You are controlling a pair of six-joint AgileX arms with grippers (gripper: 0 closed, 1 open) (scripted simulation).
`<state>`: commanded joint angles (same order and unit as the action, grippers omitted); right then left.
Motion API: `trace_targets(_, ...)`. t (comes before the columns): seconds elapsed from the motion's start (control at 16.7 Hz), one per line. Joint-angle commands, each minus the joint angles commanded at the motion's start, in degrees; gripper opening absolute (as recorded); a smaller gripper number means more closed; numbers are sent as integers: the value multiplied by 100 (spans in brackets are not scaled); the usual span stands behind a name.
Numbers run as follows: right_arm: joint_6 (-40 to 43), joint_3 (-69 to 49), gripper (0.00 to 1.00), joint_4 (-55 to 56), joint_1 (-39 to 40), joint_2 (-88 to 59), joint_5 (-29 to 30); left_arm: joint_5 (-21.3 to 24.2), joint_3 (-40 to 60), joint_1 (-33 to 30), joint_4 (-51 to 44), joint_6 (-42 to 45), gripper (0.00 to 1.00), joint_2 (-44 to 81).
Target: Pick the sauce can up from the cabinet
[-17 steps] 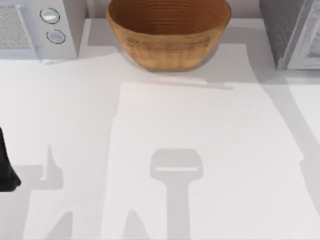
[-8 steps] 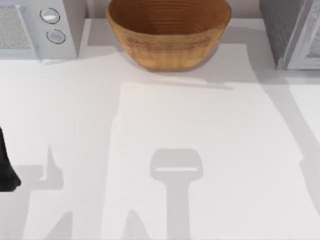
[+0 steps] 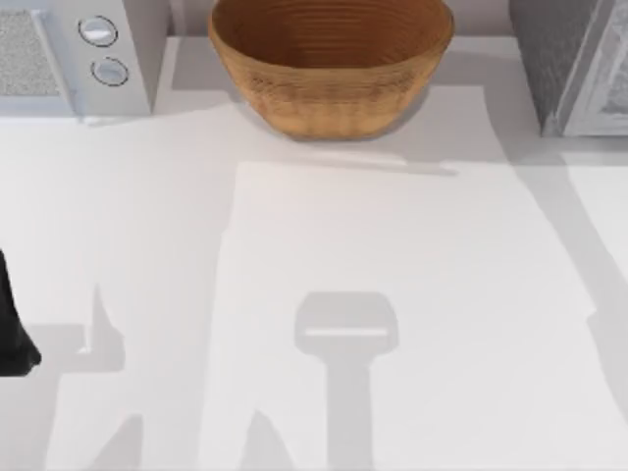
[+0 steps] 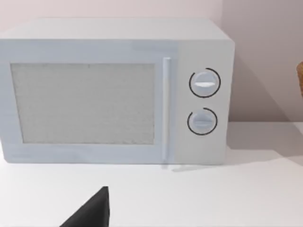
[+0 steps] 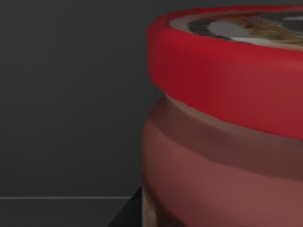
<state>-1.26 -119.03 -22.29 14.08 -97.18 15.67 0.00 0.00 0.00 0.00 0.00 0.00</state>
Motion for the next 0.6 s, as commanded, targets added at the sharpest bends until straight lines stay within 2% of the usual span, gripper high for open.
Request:
trace_targets(0.48, -10, -2, 0, -18, 22, 21, 13, 0, 0, 0, 0, 0, 100, 0)
trace_targets(0.6, -14, -28, 0, -230, 176, 230, 186, 0, 0, 0, 0, 0, 100, 0)
